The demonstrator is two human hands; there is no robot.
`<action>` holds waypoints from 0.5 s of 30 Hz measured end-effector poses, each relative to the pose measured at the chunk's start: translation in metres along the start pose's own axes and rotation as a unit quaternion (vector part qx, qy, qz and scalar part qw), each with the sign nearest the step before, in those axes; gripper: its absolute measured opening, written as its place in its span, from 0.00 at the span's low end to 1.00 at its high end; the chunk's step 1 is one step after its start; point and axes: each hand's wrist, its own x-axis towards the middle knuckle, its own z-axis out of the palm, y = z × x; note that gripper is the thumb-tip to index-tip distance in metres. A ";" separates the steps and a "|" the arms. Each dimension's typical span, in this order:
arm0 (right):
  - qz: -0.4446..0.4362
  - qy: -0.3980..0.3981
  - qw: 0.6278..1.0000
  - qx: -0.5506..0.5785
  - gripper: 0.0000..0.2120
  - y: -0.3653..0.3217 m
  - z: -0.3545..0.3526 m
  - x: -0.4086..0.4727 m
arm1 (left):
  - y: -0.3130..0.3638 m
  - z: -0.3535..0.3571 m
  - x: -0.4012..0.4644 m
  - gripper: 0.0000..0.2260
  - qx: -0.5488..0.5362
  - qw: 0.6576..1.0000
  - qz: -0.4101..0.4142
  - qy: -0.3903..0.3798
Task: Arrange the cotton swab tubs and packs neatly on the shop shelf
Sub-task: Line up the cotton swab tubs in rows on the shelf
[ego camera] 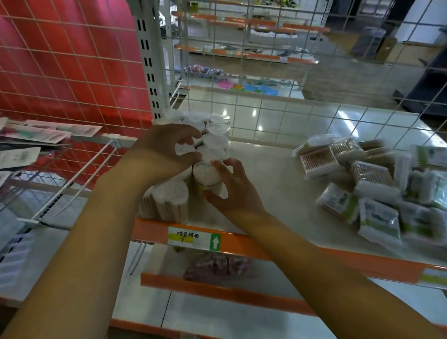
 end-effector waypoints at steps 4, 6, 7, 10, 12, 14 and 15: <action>-0.012 -0.003 0.999 -0.047 0.35 0.001 -0.011 0.000 | 0.012 0.013 0.004 0.16 0.003 1.000 0.019 -0.009; -0.027 0.007 0.997 -0.069 0.35 0.004 -0.019 -0.003 | 0.021 0.023 0.005 0.16 0.007 0.999 0.024 -0.023; -0.029 0.010 0.997 -0.075 0.34 0.006 -0.024 -0.004 | 0.025 0.029 0.006 0.16 0.012 0.999 0.028 -0.032; -0.026 0.019 0.995 -0.090 0.31 0.014 -0.040 -0.010 | 0.036 0.046 0.010 0.15 0.032 0.998 0.039 -0.044; -0.019 0.031 0.994 -0.101 0.29 0.020 -0.053 -0.015 | 0.045 0.055 0.015 0.16 0.050 0.997 0.049 -0.042; -0.003 0.031 0.993 -0.118 0.26 0.028 -0.065 -0.020 | 0.057 0.063 0.019 0.16 0.065 0.995 0.060 -0.040; 0.000 0.040 0.991 -0.126 0.25 0.032 -0.072 -0.023 | 0.064 0.068 0.021 0.16 0.074 0.994 0.066 -0.034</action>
